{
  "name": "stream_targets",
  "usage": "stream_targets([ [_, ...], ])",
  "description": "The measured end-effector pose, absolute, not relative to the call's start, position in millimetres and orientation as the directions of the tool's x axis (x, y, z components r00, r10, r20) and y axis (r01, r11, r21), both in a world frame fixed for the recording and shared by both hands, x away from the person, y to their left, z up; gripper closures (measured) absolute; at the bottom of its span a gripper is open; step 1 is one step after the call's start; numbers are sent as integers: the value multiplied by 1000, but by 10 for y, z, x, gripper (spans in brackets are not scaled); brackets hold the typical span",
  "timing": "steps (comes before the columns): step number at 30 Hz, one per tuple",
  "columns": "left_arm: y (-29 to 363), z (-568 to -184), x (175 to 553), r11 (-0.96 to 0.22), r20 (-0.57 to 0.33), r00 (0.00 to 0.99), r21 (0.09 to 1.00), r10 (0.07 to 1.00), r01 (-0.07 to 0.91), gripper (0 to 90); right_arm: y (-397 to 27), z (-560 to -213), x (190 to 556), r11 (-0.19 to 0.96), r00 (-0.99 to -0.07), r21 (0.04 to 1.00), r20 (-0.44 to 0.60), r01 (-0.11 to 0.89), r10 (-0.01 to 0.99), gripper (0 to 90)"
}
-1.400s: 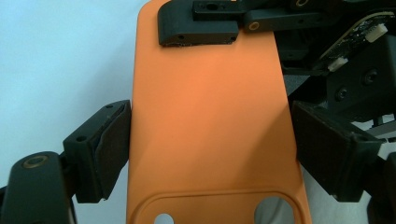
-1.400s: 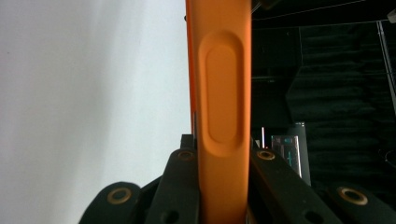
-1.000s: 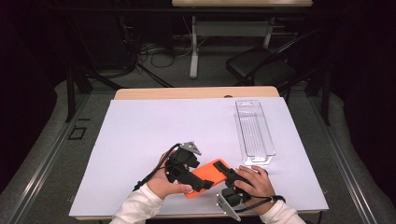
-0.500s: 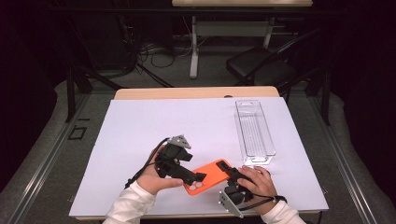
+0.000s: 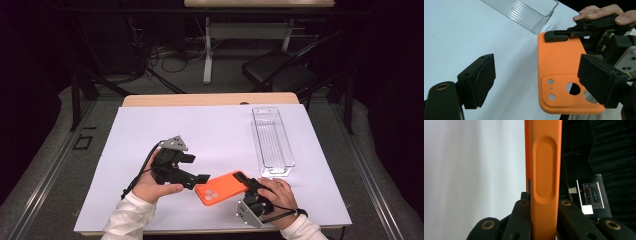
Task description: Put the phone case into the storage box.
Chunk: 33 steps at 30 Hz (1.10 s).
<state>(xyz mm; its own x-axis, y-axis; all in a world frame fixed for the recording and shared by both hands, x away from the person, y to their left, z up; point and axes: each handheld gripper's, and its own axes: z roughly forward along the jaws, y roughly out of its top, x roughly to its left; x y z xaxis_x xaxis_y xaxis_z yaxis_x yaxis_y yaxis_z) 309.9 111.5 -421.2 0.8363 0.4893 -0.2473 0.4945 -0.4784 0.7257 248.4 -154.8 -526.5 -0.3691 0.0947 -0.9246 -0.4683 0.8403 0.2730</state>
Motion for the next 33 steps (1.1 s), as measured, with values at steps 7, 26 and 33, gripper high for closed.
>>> stream_targets([
  [7,1139,-4203,3105,-471,-223,839,742,496,476,153,-1582,-5236,2506,812,-414,352,-898,-465,152,871],
  [26,1262,-4178,3138,-446,-206,834,767,511,462,167,-1689,-5172,2586,709,-610,604,-730,-363,309,873],
  [33,1331,-4160,3152,-424,-202,825,779,528,462,172,-1726,-5156,2622,674,-648,658,-681,-336,341,875],
])
